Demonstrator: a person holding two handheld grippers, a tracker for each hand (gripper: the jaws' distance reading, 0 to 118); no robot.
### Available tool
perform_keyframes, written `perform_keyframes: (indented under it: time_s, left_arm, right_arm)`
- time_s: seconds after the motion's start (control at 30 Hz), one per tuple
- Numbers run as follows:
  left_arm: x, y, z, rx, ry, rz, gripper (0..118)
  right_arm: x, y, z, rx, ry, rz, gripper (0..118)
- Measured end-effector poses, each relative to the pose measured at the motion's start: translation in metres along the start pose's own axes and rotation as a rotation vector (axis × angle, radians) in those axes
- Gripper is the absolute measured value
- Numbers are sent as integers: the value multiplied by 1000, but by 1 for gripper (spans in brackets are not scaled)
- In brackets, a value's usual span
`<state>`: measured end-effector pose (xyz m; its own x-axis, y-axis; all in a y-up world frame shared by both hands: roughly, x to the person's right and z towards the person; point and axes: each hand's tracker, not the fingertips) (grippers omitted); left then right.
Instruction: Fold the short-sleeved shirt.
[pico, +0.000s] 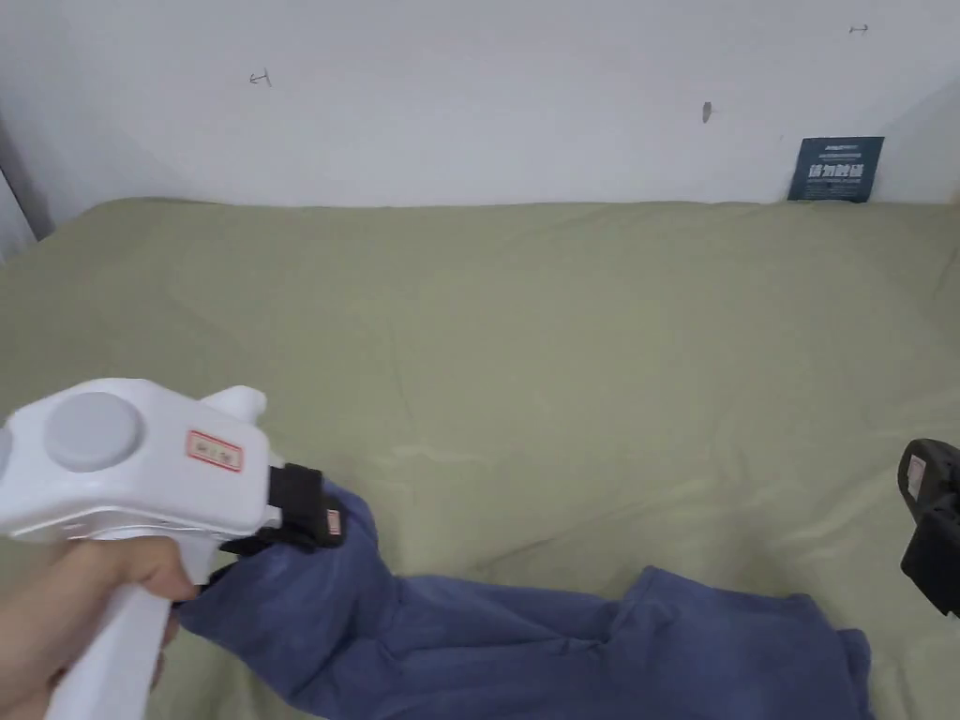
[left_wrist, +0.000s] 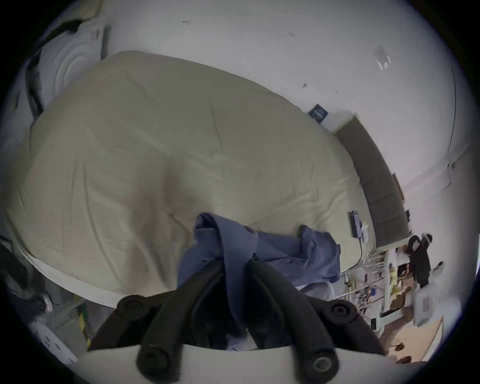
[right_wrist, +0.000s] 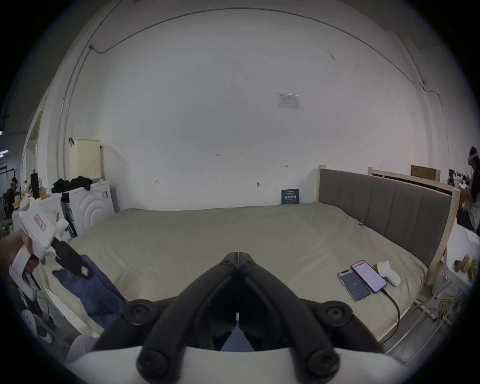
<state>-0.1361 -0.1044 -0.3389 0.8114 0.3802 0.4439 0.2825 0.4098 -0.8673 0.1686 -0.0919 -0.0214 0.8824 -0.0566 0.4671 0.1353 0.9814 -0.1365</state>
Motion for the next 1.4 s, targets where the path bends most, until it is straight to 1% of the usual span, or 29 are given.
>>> perform_keyframes:
  time_s: [0.1,0.13,0.17,0.23,0.27,0.3,0.33,0.37,0.4,0.43,0.5,0.53,0.57,0.6,0.63,0.67,0.7,0.77,0.83,0.93,1.03,1.07,1.13,1.17,1.2,1.27,1.3,1.33,1.4]
  left_arm:
    - [44,-10,-40,-49,40,-96,7]
    - [58,-16,-58,-74,12,-78,7]
    - [66,-18,-74,-91,3,-110,7]
    - [83,-25,-104,-93,-13,-100,8]
    - [91,-29,-117,-118,-30,-99,19]
    - [98,-32,-131,-114,-60,-112,52]
    - [101,-35,-146,-105,-97,-119,105]
    - [103,-36,-158,-135,-108,-127,118]
    - [101,-37,-165,-145,-106,-136,118]
    - [103,-39,-165,-125,-130,-106,113]
    - [92,-37,-161,-154,-152,-69,111]
    - [85,-35,-153,-141,-157,-54,106]
    - [79,-34,-143,-123,-168,-43,97]
    - [71,-33,-133,-107,-179,-35,79]
    - [60,-30,-122,-75,-182,-40,33]
    - [51,-29,-114,-41,-201,-31,0]
    - [43,-29,-105,-4,-229,-22,0]
    - [22,-26,-105,-11,-232,-27,0]
    - [16,-29,-116,-52,-281,-13,0]
    - [13,-39,-154,-132,-311,-18,0]
    - [23,-65,-199,-236,-411,27,0]
    - [24,-75,-216,-281,-420,30,0]
    - [34,-93,-231,-300,-327,-23,0]
    - [32,-91,-224,-264,-379,-31,0]
    - [30,-87,-216,-260,-392,-17,0]
    - [31,-77,-196,-250,-373,-19,0]
    - [28,-73,-177,-196,-358,-76,0]
    - [22,-68,-160,-157,-360,-104,0]
    - [6,-54,-124,-104,-368,-83,0]
  right_arm:
    - [10,-3,5,-12,-25,-10,1]
    - [13,-4,6,-15,-33,-12,1]
    - [16,-6,8,-14,-40,-14,1]
    - [22,-7,9,-26,-54,-29,1]
    - [25,-7,10,-29,-53,-34,1]
    - [27,-8,10,-33,-57,-34,1]
    - [29,-8,10,-38,-67,-31,1]
    - [31,-8,11,-43,-68,-31,1]
    - [33,-8,12,-45,-71,-32,1]
    - [35,-9,13,-47,-73,-30,1]
    - [37,-10,14,-50,-78,-26,1]
    - [38,-11,13,-52,-77,-27,1]
    - [38,-12,12,-57,-77,-30,1]
    - [39,-14,11,-60,-74,-33,1]
    - [38,-15,9,-63,-72,-39,1]
    - [37,-17,7,-68,-67,-45,1]
    - [36,-18,6,-74,-57,-51,1]
    - [33,-22,2,-84,-49,-58,1]
    - [29,-25,0,-97,-38,-63,1]
    - [23,-29,-3,-119,-25,-65,1]
    - [20,-32,-3,-137,-21,-58,1]
    - [20,-32,-2,-142,-22,-54,1]
    - [20,-33,-2,-155,-28,-51,1]
    - [20,-33,-2,-161,-30,-47,1]
    - [20,-33,-2,-162,-32,-43,1]
    - [19,-33,-4,-164,-36,-38,1]
    - [18,-32,-7,-168,-34,-37,1]
    - [16,-32,-9,-169,-30,-37,1]
    - [11,-32,-12,-166,-24,-37,1]
